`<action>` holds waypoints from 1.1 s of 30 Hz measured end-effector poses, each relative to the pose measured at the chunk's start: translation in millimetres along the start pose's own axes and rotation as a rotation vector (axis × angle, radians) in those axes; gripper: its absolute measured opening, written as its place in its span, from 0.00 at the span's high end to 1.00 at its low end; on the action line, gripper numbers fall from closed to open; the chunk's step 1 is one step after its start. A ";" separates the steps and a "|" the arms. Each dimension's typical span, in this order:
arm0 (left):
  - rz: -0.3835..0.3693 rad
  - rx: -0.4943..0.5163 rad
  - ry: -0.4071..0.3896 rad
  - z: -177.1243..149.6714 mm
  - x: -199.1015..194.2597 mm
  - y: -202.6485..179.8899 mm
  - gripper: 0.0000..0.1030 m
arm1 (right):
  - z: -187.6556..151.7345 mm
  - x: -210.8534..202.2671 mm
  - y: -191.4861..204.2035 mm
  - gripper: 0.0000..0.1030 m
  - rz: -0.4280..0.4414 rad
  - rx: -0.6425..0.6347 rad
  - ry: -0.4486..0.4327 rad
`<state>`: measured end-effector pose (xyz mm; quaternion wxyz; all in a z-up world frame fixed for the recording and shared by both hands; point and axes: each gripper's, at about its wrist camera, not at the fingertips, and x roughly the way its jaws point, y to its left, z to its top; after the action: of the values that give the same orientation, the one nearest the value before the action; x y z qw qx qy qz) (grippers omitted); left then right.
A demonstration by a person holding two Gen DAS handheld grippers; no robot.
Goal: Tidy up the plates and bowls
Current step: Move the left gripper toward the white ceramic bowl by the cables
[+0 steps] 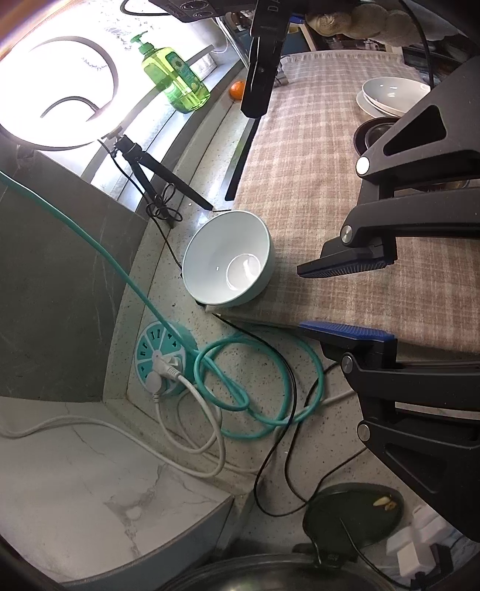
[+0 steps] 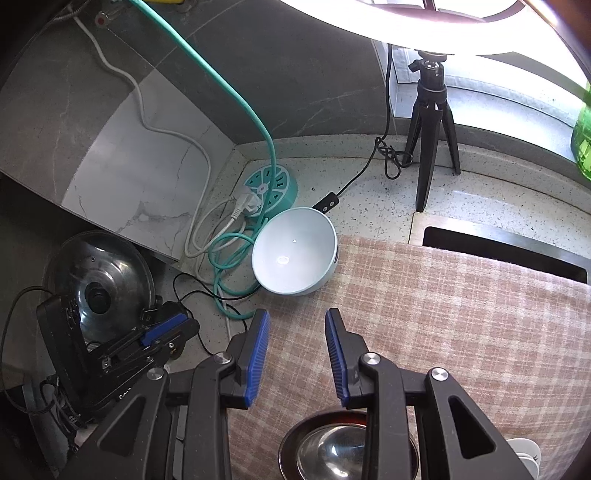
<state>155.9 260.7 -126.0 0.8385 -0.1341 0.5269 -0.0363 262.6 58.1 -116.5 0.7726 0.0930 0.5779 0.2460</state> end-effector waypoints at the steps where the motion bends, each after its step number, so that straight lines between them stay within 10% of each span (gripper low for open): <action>1: -0.004 -0.006 0.004 2.4 3.3 0.8 0.78 | 2.3 3.7 0.1 0.73 -0.004 -0.001 0.001; 33: -0.052 -0.112 0.022 48.4 80.6 21.8 0.78 | 49.2 100.8 -27.2 0.73 -0.042 0.056 0.057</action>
<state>233.1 274.4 -182.4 0.8228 -0.1939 0.5335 -0.0300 337.5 90.7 -198.0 0.7579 0.0955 0.6081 0.2159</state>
